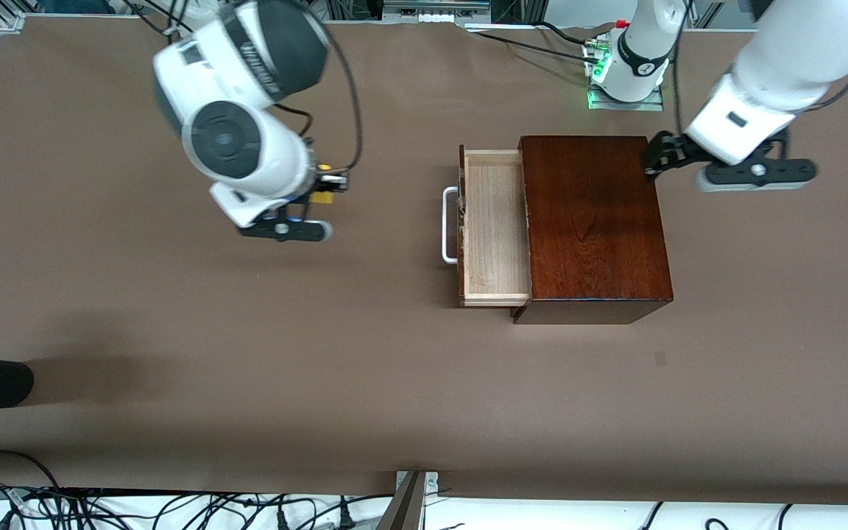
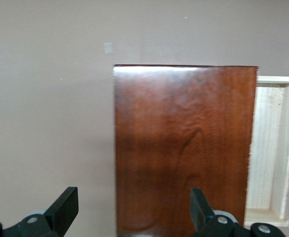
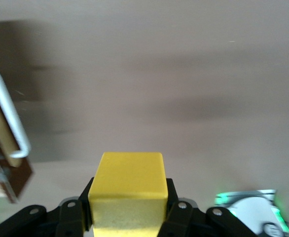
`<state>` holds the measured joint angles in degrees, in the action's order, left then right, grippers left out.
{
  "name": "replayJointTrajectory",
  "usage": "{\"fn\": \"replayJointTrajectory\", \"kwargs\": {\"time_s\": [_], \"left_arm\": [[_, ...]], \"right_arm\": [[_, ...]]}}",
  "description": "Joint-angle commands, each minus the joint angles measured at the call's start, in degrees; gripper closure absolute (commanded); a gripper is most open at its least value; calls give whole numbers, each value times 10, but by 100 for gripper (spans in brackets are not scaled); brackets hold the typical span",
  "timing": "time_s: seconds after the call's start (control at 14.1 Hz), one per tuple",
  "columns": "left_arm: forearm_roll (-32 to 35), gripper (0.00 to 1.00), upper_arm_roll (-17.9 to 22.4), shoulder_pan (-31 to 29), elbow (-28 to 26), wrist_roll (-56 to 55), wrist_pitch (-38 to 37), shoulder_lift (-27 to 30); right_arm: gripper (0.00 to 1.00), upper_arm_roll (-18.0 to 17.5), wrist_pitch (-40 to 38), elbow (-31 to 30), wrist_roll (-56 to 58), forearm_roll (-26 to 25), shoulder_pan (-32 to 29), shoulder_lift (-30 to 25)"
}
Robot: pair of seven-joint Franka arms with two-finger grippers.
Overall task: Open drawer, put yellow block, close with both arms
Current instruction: 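Release the handle and raise the left gripper away from the drawer, then carry the yellow cube over the open drawer with the right gripper and lower it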
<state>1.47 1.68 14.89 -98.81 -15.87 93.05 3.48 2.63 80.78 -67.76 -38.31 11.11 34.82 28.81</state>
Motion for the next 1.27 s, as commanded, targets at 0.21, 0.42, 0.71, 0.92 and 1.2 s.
{"fn": "replayJointTrajectory", "kwargs": {"time_s": [0.21, 0.42, 0.71, 0.92, 1.2], "left_arm": [[-4, 0, 32, -1, -55, 23, 4, 45], [-3, 0, 46, -2, -74, 23, 7, 60], [-3, 0, 64, -2, -74, 32, 6, 63], [-3, 0, 64, -3, -73, 33, 4, 63], [-3, 0, 64, -11, -67, 34, -2, 61]], "right_arm": [[85, -11, 72, 61, -107, 10, 71, 60], [85, -16, 122, 79, -135, 10, 108, 87], [85, -13, 162, 114, -156, 8, 154, 142], [85, -9, 192, 115, -165, 4, 180, 160], [85, -8, 245, 118, -196, 3, 191, 172]]}}
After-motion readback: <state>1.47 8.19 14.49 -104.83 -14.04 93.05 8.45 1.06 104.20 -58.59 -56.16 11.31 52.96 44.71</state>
